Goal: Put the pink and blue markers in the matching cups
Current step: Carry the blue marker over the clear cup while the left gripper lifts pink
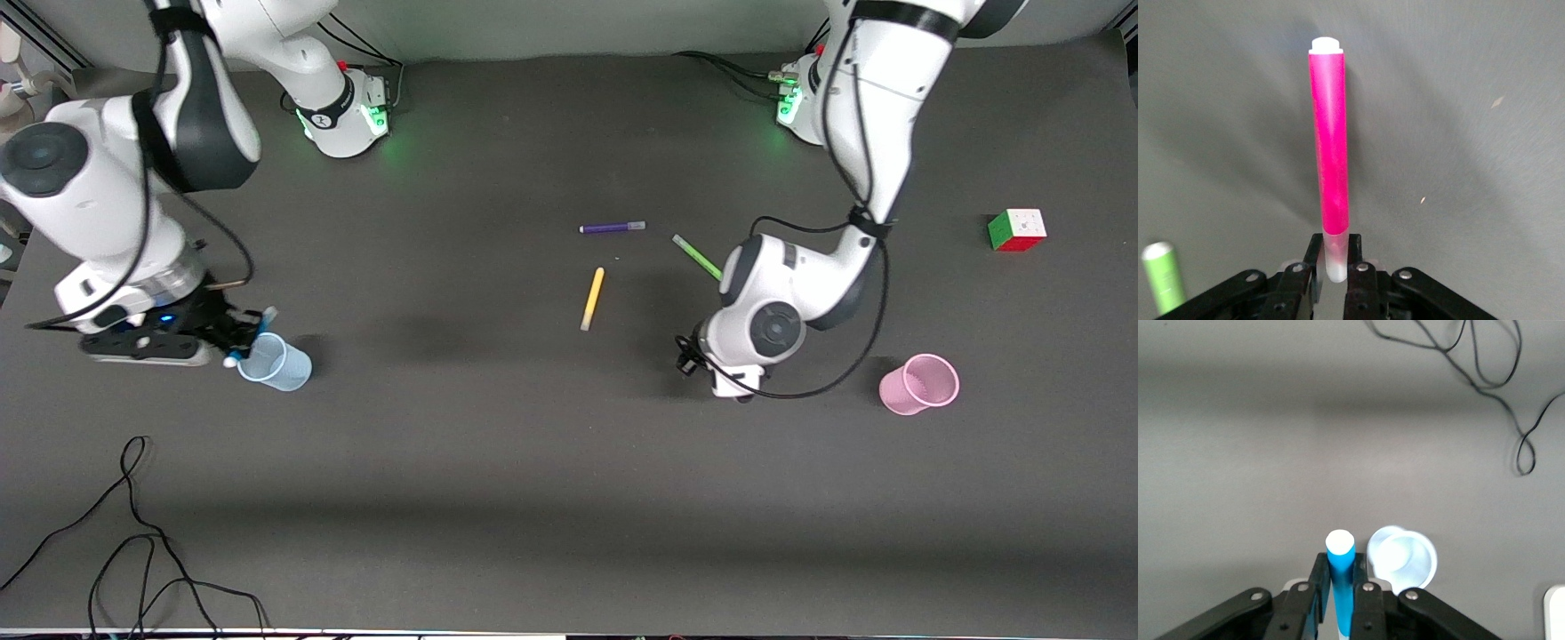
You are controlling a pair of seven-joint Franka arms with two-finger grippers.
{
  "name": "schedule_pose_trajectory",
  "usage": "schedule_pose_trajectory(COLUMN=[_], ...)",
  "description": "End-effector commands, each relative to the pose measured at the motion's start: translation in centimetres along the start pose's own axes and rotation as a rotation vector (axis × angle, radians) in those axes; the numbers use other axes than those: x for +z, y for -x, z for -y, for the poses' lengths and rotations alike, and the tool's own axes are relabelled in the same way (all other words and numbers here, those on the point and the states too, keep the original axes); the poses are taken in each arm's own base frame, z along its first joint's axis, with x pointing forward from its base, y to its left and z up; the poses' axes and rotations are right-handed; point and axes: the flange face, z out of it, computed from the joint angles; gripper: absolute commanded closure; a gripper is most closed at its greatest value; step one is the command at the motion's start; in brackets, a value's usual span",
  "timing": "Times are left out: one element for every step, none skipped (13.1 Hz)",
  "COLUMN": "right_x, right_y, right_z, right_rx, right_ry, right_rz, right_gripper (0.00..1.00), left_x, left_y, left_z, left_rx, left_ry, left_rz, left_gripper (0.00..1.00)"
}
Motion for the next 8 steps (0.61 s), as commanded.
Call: schedule_pose_trajectory(right_x=[1.6,2.5,3.5,4.6,5.4,6.4,7.3,8.7], right_y=[2.4,2.6,2.7,3.1,3.2,3.5,3.8,4.2], right_z=[-1.5,-2.5,-3.8,-4.5,-5.2,-5.4,-5.6,-5.8], right_rx=[-0.059,-0.075,-0.090,-0.114,-0.115,-0.113,-0.109,-0.109], right_ry=[0.000,0.004,0.005,0.006,0.009,0.012,0.013,0.017], right_rz=[-0.052,-0.074,-0.097,-0.124,-0.143,-0.147,-0.159,-0.173], right_gripper=[1.00,1.00,1.00,1.00,1.00,1.00,1.00,1.00], left_x=[-10.2,-13.9,-17.0,-19.5,-21.7,-22.8,-23.5,-24.1], left_y=[-2.8,-4.9,-7.6,-10.4,-13.4,-16.3,-19.1,-22.3], left_z=[0.1,1.2,2.9,4.9,7.3,9.8,12.4,15.5], left_rx=[-0.001,0.013,0.038,0.060,0.086,0.116,0.143,0.157], left_ry=[-0.052,-0.072,-0.083,-0.080,-0.076,-0.067,-0.021,0.048], left_rz=[0.060,0.091,0.123,0.162,0.197,0.241,0.316,0.397], left_gripper=[0.88,0.88,0.87,0.84,0.84,0.83,0.83,0.82])
